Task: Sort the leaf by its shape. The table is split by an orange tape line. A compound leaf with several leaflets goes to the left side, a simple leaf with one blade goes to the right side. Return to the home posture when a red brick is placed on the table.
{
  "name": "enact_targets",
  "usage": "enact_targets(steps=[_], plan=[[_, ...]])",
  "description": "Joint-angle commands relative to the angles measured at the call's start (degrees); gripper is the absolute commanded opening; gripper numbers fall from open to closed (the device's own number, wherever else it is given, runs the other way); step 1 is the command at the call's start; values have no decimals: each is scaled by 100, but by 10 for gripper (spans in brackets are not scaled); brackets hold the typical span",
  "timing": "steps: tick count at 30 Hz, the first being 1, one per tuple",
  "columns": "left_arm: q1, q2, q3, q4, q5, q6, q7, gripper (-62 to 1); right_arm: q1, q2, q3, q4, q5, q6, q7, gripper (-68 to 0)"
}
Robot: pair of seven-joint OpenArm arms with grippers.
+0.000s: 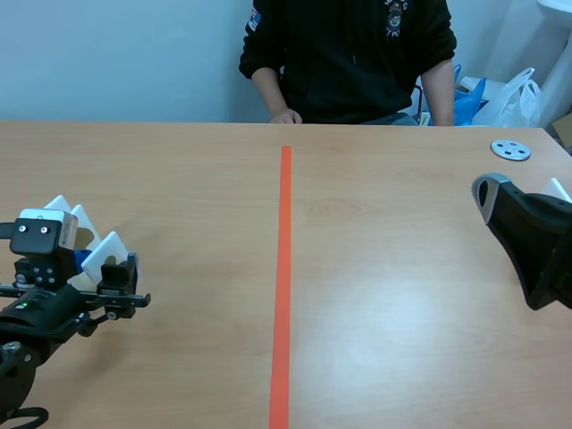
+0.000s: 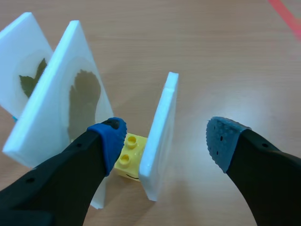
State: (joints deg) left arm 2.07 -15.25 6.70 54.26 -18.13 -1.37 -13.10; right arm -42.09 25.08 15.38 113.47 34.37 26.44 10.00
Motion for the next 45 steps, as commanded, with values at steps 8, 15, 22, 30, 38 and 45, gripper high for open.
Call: enact_targets(steps=[8, 15, 22, 30, 38, 45], plan=[[225, 11, -42, 1167, -232, -874, -26, -34, 20, 0, 81, 11, 85, 22, 85, 4], [476, 9, -42, 2465, -343, -1152, 358, -34, 20, -2, 81, 11, 85, 22, 83, 4], [1003, -131, -52, 3893, -356, -1473, 874, 14, 17, -2, 81, 11, 105, 20, 83, 4], [2170, -227, -52, 5029, -525, -2094, 1449, 14, 15, 0, 81, 11, 105, 68, 17, 4], [3145, -225, -79, 5615, -389, -1718, 1878, 14, -116, 0, 105, 22, 105, 181, -92, 4], [3318, -225, -358, 5619, -345, -1670, 1921, 14, -474, 0, 468, 72, 129, 345, -109, 4]])
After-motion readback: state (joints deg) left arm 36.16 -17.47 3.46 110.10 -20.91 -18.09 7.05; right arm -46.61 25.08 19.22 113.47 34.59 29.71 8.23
